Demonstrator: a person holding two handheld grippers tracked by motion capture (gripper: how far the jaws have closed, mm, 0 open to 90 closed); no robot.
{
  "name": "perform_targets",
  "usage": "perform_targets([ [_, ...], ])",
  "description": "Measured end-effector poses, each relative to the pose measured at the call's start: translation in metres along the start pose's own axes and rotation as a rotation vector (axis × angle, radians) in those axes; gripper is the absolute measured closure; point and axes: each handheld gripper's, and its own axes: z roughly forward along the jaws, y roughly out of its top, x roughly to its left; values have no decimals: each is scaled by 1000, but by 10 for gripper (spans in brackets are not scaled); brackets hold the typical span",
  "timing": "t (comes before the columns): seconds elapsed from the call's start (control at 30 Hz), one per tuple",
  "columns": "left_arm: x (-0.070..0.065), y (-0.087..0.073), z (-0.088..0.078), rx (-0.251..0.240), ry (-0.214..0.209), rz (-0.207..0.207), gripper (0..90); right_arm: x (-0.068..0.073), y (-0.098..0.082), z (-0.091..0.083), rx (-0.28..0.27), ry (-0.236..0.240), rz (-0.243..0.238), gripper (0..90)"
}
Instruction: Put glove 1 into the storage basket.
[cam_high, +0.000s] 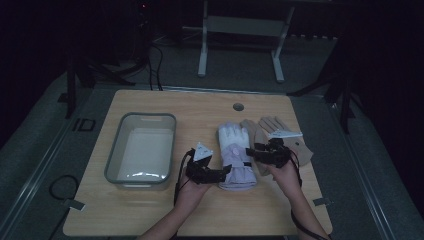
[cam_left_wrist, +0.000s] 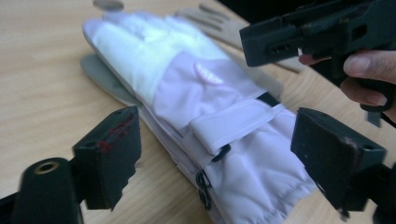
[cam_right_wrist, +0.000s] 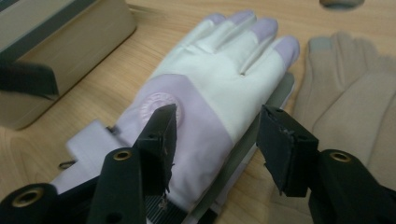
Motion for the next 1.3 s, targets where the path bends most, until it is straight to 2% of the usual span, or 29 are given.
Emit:
perform_targets([
  [0.03, 0, 0, 0, 0, 0, 0, 195, 0, 0, 0, 0, 0, 0, 474],
  [0.07, 0, -1, 6, 27, 9, -13, 196, -7, -1, 8, 13, 10, 52, 473],
  [0.1, 0, -4, 10, 39, 8, -30, 196, -7, -1, 8, 13, 10, 52, 473],
  [0.13, 0, -7, 15, 64, 1, -45, 202, -11, -3, 12, 18, 32, 79, 470],
  [0.17, 0, -7, 15, 64, 1, -45, 210, -11, -3, 12, 18, 32, 79, 470],
  [0.2, 2, -14, 23, 105, -2, -77, 210, -14, -5, 15, 25, 45, 106, 469],
  [0.23, 4, -19, 26, 127, -15, -105, 240, -23, -14, 28, 53, 110, 181, 454],
  [0.27, 7, -23, 28, 141, -27, -134, 240, -23, -14, 28, 53, 110, 181, 454],
  [0.3, 10, -27, 30, 151, -38, -156, 240, -26, -17, 32, 66, 134, 203, 452],
  [0.33, 11, -30, 31, 157, -44, -163, 251, -29, -22, 36, 77, 164, 236, 445],
  [0.37, 13, -33, 32, 158, -50, -172, 268, -31, -24, 38, 82, 171, 249, 433],
  [0.47, 15, -36, 35, 175, -65, -168, 293, -33, -29, 45, 121, 184, 260, 420],
  [0.5, 16, -37, 36, 183, -77, -165, 322, -34, -31, 50, 157, 208, 262, 434],
  [0.53, 17, -38, 38, 191, -88, -163, 322, -34, -31, 50, 157, 208, 262, 434],
  [0.63, 19, -38, 40, 201, -131, -136, 404, -35, -33, 53, 170, 262, 278, 555],
  [0.67, 19, -38, 41, 209, -143, -134, 446, -34, -33, 53, 171, 264, 267, 620],
  [0.7, 20, -37, 41, 212, -152, -136, 494, -30, -32, 51, 166, 249, 229, 678],
  [0.77, 17, -35, 40, 220, -142, -117, 585, -20, -28, 47, 160, 183, 150, 757],
  [0.8, 15, -33, 38, 228, -135, -111, 659, -7, -25, 44, 157, 109, 73, 775],
  [0.83, 14, -31, 38, 234, -132, -110, 659, -7, -25, 44, 157, 109, 73, 775],
  [0.87, 14, -30, 37, 242, -132, -110, 686, -3, -24, 43, 152, 89, 58, 779],
  [0.9, 14, -30, 37, 248, -136, -111, 702, 2, -23, 43, 151, 66, 37, 781],
  [0.93, 15, -29, 36, 255, -142, -118, 727, 10, -22, 41, 142, 20, -4, 783],
  [0.97, 15, -28, 36, 258, -145, -117, 727, 10, -22, 41, 142, 20, -4, 783],
  [1.0, 15, -27, 36, 263, -148, -112, 737, 15, -21, 39, 137, -7, -25, 785],
  [1.13, 17, -25, 35, 276, -164, -120, 744, 19, -20, 37, 135, -23, -38, 786],
  [1.3, 16, -21, 30, 286, -163, -88, 752, 26, -16, 34, 129, -32, -50, 788],
])
